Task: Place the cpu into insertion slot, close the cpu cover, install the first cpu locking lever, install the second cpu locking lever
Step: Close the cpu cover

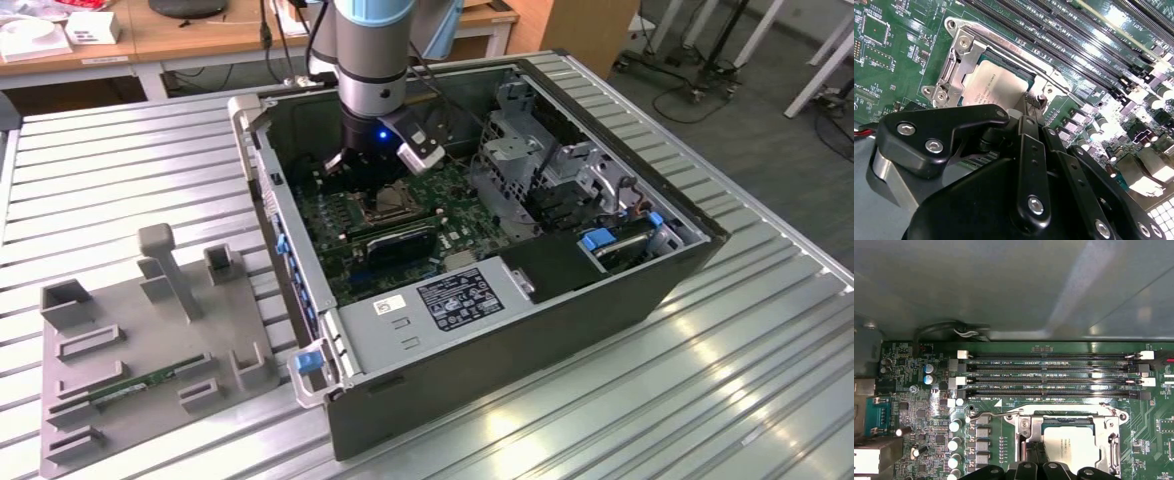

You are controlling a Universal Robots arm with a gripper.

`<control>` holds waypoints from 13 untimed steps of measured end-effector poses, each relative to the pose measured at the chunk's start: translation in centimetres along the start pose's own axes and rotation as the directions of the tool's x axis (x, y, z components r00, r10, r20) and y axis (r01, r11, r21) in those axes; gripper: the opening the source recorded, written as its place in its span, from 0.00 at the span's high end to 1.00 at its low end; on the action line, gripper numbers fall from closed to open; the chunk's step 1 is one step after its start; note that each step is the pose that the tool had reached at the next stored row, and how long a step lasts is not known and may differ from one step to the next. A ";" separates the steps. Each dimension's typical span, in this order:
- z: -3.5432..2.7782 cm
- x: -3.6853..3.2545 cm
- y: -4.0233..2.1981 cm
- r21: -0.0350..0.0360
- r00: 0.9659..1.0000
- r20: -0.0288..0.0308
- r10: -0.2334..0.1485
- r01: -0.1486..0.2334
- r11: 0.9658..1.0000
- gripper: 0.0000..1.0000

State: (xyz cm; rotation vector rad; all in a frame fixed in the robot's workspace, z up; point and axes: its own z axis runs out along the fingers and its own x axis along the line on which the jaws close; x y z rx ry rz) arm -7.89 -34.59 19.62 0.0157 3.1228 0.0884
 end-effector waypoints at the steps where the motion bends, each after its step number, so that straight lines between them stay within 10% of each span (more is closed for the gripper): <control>1: 0.00 0.00 0.00 0.000 1.000 0.000 0.000 0.000 1.000 0.89; 13: -0.90 -0.04 0.09 -0.001 1.000 0.001 0.000 0.000 1.000 0.89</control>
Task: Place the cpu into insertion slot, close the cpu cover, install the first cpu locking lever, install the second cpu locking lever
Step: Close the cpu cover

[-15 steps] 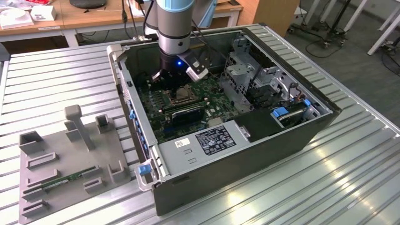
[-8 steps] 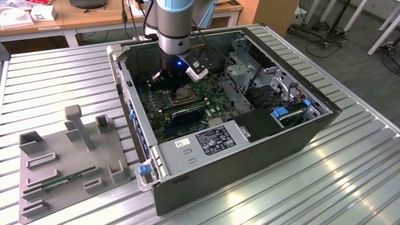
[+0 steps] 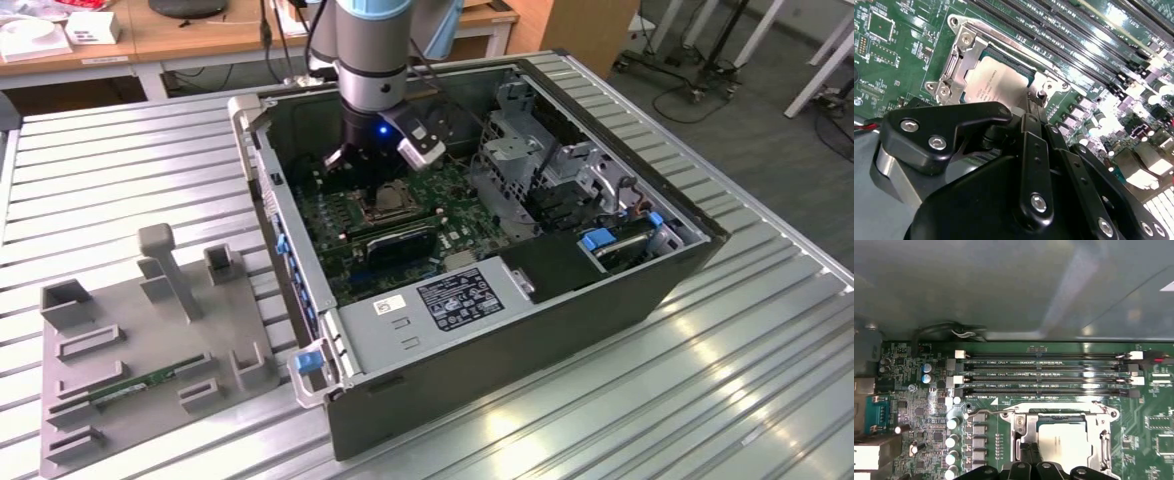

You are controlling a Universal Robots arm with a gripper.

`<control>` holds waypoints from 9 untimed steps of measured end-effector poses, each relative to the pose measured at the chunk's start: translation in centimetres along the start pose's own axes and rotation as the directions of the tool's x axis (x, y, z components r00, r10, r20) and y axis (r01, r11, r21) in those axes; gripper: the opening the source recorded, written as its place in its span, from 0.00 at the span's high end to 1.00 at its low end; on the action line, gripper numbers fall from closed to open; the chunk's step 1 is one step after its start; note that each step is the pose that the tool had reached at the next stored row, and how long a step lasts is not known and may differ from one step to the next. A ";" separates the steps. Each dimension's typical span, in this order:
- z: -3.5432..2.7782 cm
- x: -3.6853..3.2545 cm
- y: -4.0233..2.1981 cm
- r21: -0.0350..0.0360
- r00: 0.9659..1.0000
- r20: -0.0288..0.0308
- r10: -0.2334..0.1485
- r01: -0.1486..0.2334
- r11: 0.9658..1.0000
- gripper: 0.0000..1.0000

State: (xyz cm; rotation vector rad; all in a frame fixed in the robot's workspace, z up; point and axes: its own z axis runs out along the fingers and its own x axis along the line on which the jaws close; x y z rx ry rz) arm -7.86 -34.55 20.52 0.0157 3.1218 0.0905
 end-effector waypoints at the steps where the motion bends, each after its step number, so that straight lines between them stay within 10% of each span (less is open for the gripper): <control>1: -0.14 0.00 0.01 0.000 1.000 0.000 0.000 0.000 1.000 0.89; 9: -1.33 -0.02 0.07 0.000 1.000 0.000 0.000 0.000 1.000 0.89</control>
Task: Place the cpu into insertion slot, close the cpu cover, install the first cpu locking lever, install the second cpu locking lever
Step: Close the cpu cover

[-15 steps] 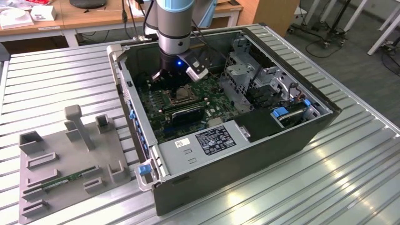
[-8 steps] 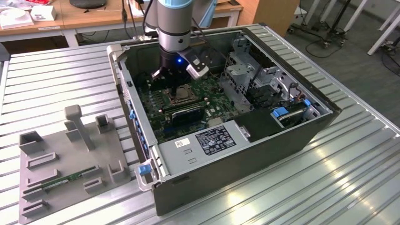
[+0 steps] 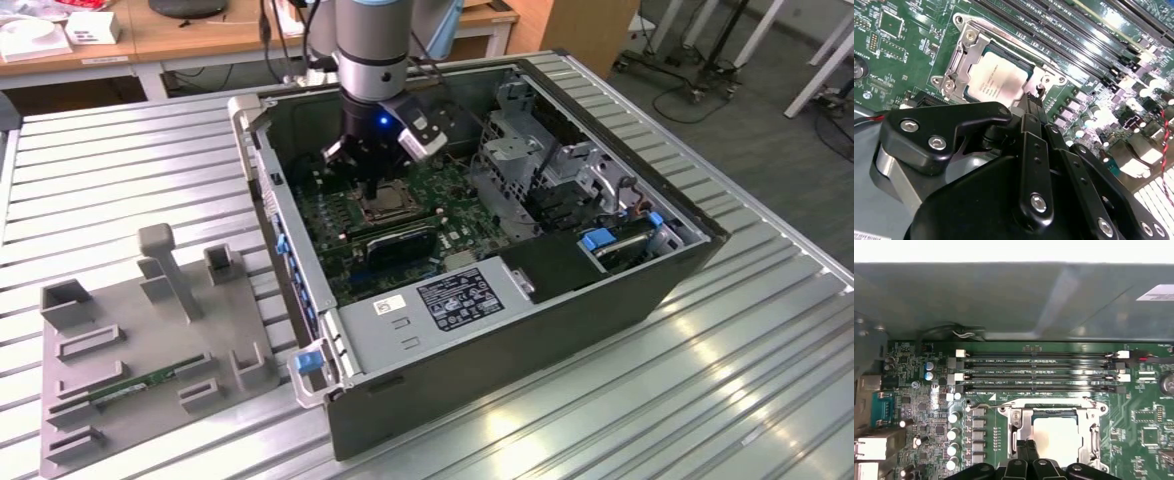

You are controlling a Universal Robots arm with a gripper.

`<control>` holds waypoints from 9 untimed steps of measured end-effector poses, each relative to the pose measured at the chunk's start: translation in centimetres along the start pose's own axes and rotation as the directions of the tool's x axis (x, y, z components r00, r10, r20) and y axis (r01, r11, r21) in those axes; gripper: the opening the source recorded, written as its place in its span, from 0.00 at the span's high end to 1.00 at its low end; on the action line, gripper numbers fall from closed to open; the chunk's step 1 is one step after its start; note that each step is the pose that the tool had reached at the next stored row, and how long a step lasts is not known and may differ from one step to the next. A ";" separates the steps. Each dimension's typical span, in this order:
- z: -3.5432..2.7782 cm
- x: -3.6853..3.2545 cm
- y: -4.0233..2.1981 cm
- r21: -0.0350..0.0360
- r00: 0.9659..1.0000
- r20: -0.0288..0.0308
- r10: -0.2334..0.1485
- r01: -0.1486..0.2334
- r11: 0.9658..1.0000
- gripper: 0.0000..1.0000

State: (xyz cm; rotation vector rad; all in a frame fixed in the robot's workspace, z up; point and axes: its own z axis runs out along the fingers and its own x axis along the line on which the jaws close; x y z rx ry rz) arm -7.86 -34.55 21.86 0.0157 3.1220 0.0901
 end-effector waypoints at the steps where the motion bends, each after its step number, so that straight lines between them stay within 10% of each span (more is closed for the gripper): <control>1: -0.17 0.00 0.01 0.000 1.000 0.000 0.000 0.000 1.000 0.89; 9: -1.59 -0.03 0.09 0.000 1.000 0.000 0.000 0.000 1.000 0.89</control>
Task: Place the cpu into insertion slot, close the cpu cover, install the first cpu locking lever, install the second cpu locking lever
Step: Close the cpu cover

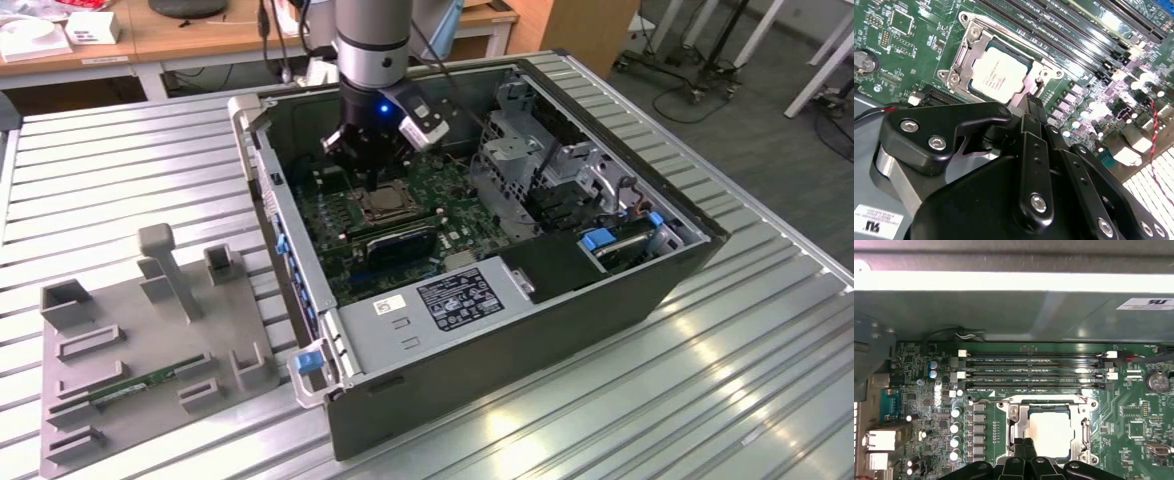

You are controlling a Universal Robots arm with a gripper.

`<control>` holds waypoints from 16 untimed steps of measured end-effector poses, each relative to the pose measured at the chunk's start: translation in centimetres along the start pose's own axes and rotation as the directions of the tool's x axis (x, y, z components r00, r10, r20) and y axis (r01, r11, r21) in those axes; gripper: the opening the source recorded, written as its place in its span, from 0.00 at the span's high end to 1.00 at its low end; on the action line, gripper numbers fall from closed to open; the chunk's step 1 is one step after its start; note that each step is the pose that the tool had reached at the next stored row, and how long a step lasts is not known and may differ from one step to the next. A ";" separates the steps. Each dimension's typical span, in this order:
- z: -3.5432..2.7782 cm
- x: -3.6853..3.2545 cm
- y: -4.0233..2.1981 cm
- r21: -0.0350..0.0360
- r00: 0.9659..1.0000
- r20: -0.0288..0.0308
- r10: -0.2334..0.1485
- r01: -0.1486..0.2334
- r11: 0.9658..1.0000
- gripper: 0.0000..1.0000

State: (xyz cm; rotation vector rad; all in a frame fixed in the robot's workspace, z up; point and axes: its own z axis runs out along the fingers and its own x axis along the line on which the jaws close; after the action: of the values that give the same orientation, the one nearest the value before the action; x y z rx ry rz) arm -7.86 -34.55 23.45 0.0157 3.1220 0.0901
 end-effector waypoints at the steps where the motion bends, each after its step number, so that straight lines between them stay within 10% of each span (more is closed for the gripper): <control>1: -0.19 0.00 0.01 0.000 1.000 0.000 0.000 0.000 1.000 0.89; 10: -0.49 -0.07 0.03 0.000 1.000 0.000 0.000 0.000 1.000 0.89; 16: -0.46 -1.31 0.04 0.000 1.000 0.000 0.000 0.000 1.000 0.89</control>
State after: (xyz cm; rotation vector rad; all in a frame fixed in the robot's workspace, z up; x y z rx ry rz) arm -6.56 -34.55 23.94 0.0158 3.1220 0.0903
